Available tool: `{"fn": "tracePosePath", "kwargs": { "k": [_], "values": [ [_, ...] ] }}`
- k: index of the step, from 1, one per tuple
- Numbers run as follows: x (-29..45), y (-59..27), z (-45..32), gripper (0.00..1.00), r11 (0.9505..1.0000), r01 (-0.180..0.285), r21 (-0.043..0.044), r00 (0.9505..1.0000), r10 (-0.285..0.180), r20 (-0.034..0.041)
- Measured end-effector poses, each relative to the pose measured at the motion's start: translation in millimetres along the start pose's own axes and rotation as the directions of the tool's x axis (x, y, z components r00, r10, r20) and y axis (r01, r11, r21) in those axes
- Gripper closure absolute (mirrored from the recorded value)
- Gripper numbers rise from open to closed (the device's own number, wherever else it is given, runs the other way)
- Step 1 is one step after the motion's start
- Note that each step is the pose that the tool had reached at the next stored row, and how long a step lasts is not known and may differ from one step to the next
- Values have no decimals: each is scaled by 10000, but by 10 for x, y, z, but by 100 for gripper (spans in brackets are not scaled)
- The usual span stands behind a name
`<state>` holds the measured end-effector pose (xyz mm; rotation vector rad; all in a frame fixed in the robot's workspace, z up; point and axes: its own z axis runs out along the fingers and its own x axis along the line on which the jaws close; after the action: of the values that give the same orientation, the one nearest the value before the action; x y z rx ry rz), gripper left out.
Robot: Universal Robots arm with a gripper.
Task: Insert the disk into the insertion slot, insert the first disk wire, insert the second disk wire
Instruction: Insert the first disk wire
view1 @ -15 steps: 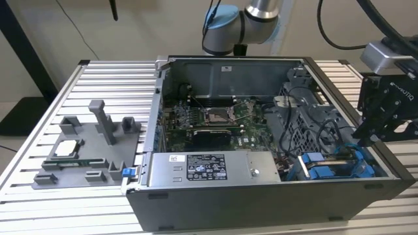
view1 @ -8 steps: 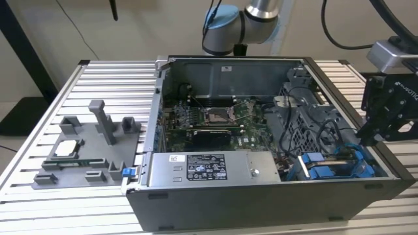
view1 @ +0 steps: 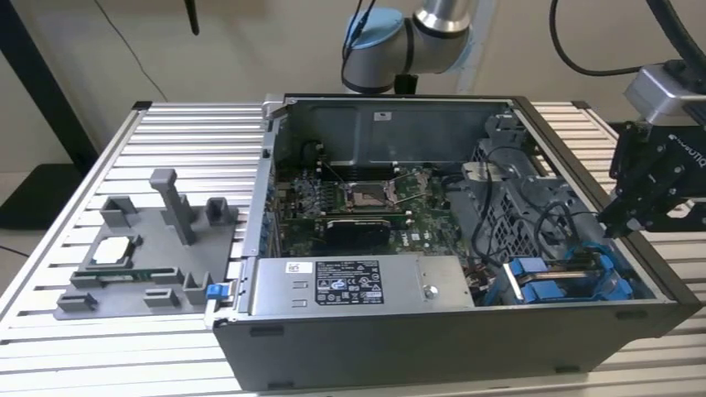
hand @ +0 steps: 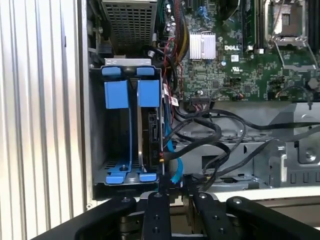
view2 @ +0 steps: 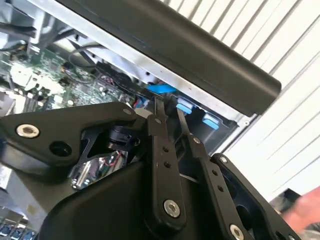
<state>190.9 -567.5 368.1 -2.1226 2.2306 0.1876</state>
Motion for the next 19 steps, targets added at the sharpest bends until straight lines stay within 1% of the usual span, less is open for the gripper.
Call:
{"fn": "tracePosePath", "kwargs": {
  "k": [2,4,5,6,10,13,16,19],
  "values": [
    [1,0,6,0,10000,6,-16,9995,-5,318],
    [2,0,11,0,10000,-4,-25,9985,5,549],
    [2,0,13,0,10000,-12,-27,9981,13,613],
    [2,0,16,100,10000,-21,-28,9980,23,626],
    [5,1,19,100,10000,-38,-25,9980,39,628],
    [6,41,4,100,10000,-42,-26,9980,44,637],
    [2,115,-51,100,10000,-41,-29,9975,43,706],
    [1,181,-99,100,10000,-36,-45,9966,40,822]
  ]
}}
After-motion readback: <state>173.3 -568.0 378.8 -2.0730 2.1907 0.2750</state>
